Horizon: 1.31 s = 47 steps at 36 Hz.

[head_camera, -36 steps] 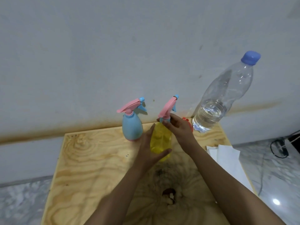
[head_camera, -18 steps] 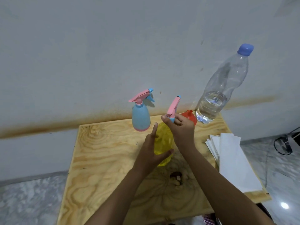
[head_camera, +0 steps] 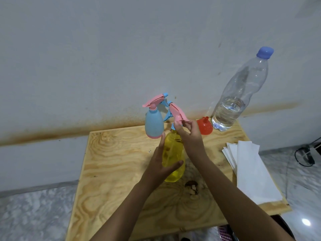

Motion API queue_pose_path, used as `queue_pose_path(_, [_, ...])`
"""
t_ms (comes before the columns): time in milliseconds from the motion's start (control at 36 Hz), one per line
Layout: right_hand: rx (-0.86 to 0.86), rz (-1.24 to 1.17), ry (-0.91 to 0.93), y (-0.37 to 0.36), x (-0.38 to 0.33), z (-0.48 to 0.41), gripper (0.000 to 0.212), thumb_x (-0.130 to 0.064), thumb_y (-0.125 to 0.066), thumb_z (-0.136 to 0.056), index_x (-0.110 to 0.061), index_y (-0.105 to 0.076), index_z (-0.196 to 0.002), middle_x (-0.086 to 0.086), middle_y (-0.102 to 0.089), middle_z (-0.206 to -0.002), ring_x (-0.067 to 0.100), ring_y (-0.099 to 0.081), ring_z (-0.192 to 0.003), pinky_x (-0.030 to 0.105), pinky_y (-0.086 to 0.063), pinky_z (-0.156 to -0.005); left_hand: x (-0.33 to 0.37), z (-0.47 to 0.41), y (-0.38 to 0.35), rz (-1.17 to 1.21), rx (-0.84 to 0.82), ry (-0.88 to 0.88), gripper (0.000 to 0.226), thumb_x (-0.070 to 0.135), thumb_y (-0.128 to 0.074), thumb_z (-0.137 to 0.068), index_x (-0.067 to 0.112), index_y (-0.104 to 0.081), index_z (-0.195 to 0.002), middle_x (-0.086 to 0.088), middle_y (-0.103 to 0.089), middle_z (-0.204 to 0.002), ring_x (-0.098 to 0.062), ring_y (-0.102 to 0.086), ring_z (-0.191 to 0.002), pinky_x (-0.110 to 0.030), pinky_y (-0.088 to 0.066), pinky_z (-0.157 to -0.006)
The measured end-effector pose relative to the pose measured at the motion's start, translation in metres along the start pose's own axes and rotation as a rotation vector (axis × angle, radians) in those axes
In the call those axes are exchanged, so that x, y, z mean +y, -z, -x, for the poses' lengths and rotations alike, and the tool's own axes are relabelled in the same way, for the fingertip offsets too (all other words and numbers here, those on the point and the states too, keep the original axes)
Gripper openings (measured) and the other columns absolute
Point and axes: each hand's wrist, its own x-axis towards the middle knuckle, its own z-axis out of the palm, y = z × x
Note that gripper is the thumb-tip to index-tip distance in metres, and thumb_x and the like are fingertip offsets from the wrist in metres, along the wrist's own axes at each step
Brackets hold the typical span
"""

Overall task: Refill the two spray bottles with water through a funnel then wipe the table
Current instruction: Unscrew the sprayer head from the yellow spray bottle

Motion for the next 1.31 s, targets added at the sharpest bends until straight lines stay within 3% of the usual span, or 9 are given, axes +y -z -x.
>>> queue_pose_path(139, [0.082,-0.035,0.035,-0.005,0.003,0.004,0.031,-0.017,-0.077,-0.074,-0.008,-0.055,-0.093,-0.006,-0.058,-0.085,-0.005,-0.059,-0.064,0.014,-0.05,-0.058,0.003,0.001,0.0,-0.02,0.02,0.011,0.091,0.057,-0.063,-0.075,0.06,0.005,-0.135,0.048,-0.007,-0.134,0.005,-0.021,-0.134,-0.016,-0.029,-0.101])
queue_pose_path(222, [-0.026,-0.09,0.01,-0.001,0.0,0.005,0.026,-0.013,-0.067,-0.085,-0.001,-0.061,-0.107,0.001,-0.065,-0.094,-0.003,-0.064,-0.077,0.018,-0.052,-0.069,0.002,0.002,0.003,-0.007,0.039,0.0,0.092,0.062,-0.063,-0.074,0.061,0.003,-0.137,0.046,-0.012,-0.138,0.001,-0.026,-0.136,-0.025,-0.033,-0.106])
queue_pose_path(333, [-0.138,-0.14,-0.05,0.001,-0.001,0.006,0.044,-0.034,-0.06,-0.083,-0.014,-0.057,-0.122,0.008,-0.062,-0.121,0.018,-0.06,-0.112,0.038,-0.051,-0.094,0.002,0.004,0.006,-0.015,0.053,-0.024,0.092,0.069,-0.061,-0.071,0.06,0.002,-0.139,0.042,-0.013,-0.142,0.0,-0.025,-0.138,-0.029,-0.034,-0.108])
queue_pose_path(528, [-0.047,-0.215,-0.036,-0.006,-0.009,0.005,0.035,-0.005,-0.07,-0.08,-0.003,-0.052,-0.11,-0.002,-0.062,-0.095,0.001,-0.066,-0.08,0.015,-0.054,-0.069,0.006,0.003,0.005,-0.027,0.064,-0.021,0.089,0.07,-0.06,-0.07,0.067,0.004,-0.133,0.05,-0.007,-0.137,0.018,-0.018,-0.131,-0.017,-0.03,-0.104])
queue_pose_path(667, [-0.171,-0.202,-0.059,-0.003,-0.005,0.007,0.026,-0.017,-0.052,-0.095,-0.012,-0.059,-0.119,0.003,-0.065,-0.117,0.017,-0.06,-0.111,0.03,-0.049,-0.094,0.006,0.005,0.005,0.001,0.092,-0.037,0.091,0.064,-0.063,-0.073,0.06,0.0,-0.139,0.033,-0.016,-0.146,0.003,-0.025,-0.138,-0.024,-0.034,-0.106])
queue_pose_path(778, [-0.16,-0.231,-0.042,-0.008,-0.007,0.009,0.036,-0.02,-0.069,-0.081,-0.02,-0.054,-0.114,0.001,-0.061,-0.118,0.012,-0.06,-0.11,0.026,-0.052,-0.09,0.006,0.004,0.005,-0.016,0.088,-0.041,0.093,0.059,-0.064,-0.074,0.053,0.001,-0.14,0.043,-0.011,-0.138,0.024,-0.017,-0.127,-0.002,-0.028,-0.095])
queue_pose_path(917, [0.055,-0.205,-0.005,-0.015,-0.008,0.009,0.033,-0.01,-0.078,-0.073,-0.02,-0.057,-0.096,-0.001,-0.063,-0.1,0.016,-0.062,-0.101,0.026,-0.053,-0.084,0.005,0.002,0.005,-0.016,0.085,-0.036,0.095,0.067,-0.063,-0.071,0.056,0.002,-0.139,0.041,-0.009,-0.14,0.021,-0.017,-0.129,-0.005,-0.027,-0.098])
queue_pose_path(1111, [-0.255,-0.26,-0.022,-0.01,-0.009,0.013,0.041,-0.025,-0.055,-0.087,-0.011,-0.055,-0.125,0.008,-0.065,-0.119,0.022,-0.061,-0.111,0.034,-0.052,-0.092,0.004,0.004,0.008,-0.001,0.09,-0.052,0.093,0.052,-0.067,-0.076,0.048,0.001,-0.14,0.049,-0.01,-0.132,0.028,-0.018,-0.124,0.001,-0.026,-0.094])
queue_pose_path(1306, [-0.073,-0.184,-0.024,-0.022,-0.012,0.013,0.03,-0.012,-0.071,-0.081,-0.019,-0.051,-0.102,0.01,-0.068,-0.111,0.017,-0.067,-0.098,0.035,-0.054,-0.087,0.001,0.003,0.012,-0.015,0.091,-0.043,0.095,0.046,-0.071,-0.079,0.054,0.001,-0.14,0.049,-0.013,-0.137,0.017,-0.021,-0.132,-0.011,-0.03,-0.103])
